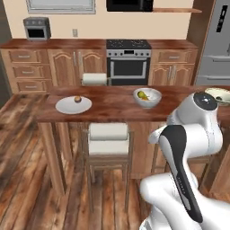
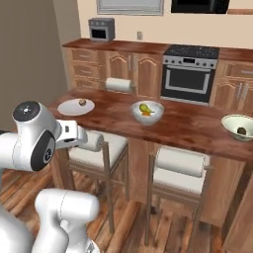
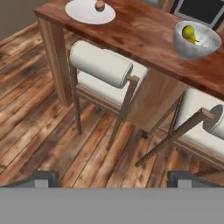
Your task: Take the fruits from the plate on the dining counter and place two fruits in each bowl.
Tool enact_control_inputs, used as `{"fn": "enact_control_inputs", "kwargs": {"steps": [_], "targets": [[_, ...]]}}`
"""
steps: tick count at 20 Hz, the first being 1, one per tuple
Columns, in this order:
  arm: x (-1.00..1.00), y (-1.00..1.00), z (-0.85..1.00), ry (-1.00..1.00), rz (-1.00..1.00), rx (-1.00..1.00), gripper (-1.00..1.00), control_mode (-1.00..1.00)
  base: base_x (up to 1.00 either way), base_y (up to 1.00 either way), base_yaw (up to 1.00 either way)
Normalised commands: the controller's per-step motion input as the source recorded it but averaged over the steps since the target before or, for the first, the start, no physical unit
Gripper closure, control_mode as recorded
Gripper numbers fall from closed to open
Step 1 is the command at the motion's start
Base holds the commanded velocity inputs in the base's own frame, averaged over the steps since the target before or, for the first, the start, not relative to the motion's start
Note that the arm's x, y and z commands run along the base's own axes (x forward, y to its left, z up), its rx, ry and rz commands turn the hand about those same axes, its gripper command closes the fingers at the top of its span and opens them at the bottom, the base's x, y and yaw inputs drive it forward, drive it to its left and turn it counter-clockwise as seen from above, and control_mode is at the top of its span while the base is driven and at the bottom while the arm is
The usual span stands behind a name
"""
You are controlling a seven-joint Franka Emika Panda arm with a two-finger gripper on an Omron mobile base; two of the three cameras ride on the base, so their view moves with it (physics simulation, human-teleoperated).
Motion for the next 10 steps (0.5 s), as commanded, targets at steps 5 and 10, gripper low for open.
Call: {"fn": "enact_control_inputs", "kwargs": {"steps": [5, 10], "targets": [[0.00, 0.00, 0.00, 0.00, 0.00, 0.00, -1.00, 1.00, 0.00, 1.00, -0.16], [0.00, 0.00, 0.00, 0.00, 0.00, 0.00, -1.00, 1.00, 0.00, 1.00, -0.19]]}}
